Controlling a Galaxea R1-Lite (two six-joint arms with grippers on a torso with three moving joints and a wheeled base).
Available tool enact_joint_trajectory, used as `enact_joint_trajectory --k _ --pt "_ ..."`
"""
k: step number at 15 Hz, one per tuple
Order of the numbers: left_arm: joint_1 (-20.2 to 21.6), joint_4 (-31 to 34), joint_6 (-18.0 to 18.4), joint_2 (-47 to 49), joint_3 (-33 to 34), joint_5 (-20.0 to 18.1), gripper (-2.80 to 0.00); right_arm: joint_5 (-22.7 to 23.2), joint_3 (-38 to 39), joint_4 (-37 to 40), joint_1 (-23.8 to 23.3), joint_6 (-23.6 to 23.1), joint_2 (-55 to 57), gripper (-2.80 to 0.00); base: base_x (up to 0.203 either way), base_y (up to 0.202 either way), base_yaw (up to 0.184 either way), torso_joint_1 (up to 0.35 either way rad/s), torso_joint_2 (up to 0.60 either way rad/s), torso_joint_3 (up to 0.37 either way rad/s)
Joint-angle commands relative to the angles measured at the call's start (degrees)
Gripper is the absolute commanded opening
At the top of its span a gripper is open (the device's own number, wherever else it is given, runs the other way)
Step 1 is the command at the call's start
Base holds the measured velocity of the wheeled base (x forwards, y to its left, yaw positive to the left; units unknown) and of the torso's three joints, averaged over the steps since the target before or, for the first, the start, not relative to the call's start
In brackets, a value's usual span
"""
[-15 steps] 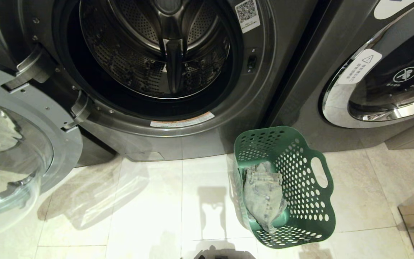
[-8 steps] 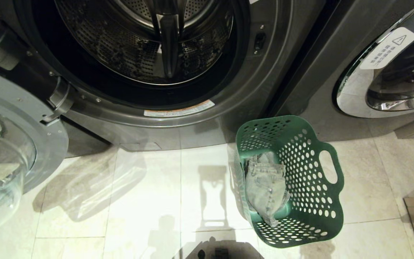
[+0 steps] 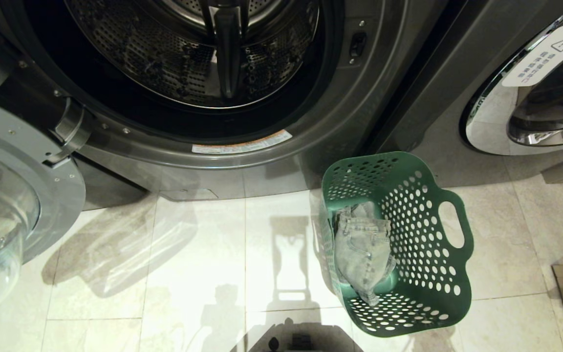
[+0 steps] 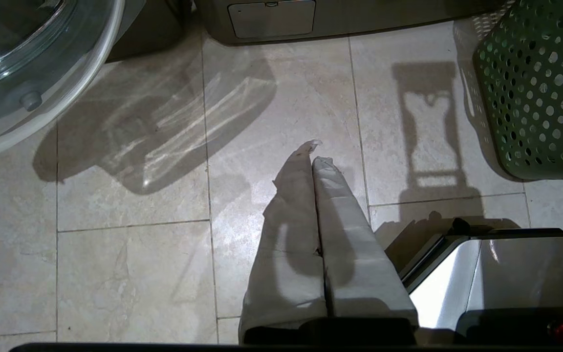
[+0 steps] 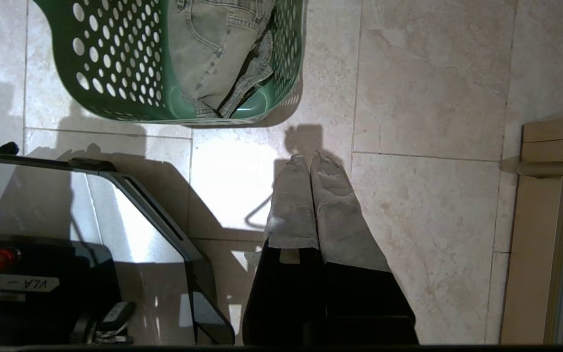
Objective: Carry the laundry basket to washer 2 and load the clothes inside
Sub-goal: Place the clothes into the washing machine
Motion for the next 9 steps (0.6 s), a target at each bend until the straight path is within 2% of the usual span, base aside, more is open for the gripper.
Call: enact_joint_trajectory --k 1,3,5,7,9 --pt "-0.04 0.02 0.53 -0.01 0.09 -0.08 -2.80 -0.03 -3.90 0.12 -0.02 0.04 0.29 -2.80 0.000 0.000 0.000 0.000 0.00 0.000" --pt "0.05 0.02 0.60 -0.01 0.09 -0.09 -2.80 0.11 -15.57 2.52 -0.03 0.09 4.58 -2.80 0.000 0.000 0.000 0.000 0.00 0.000" --pt "0.05 0.02 0.60 -0.01 0.09 -0.09 -2.80 1.16 -25.92 6.09 -0.04 0.69 15.89 -2.80 0.000 0.000 0.000 0.000 0.00 0.000" --pt "0.05 0.02 0.60 -0.01 0.09 -0.09 -2.80 3.49 -32.59 8.48 -0.03 1.49 29.05 -2.80 0.000 0.000 0.000 0.000 0.00 0.000" --pt "0.05 -0.07 -0.42 -0.01 0.09 0.14 -2.80 7.93 -35.30 9.78 -0.02 1.95 40.85 -2.80 0.000 0.000 0.000 0.000 0.00 0.000"
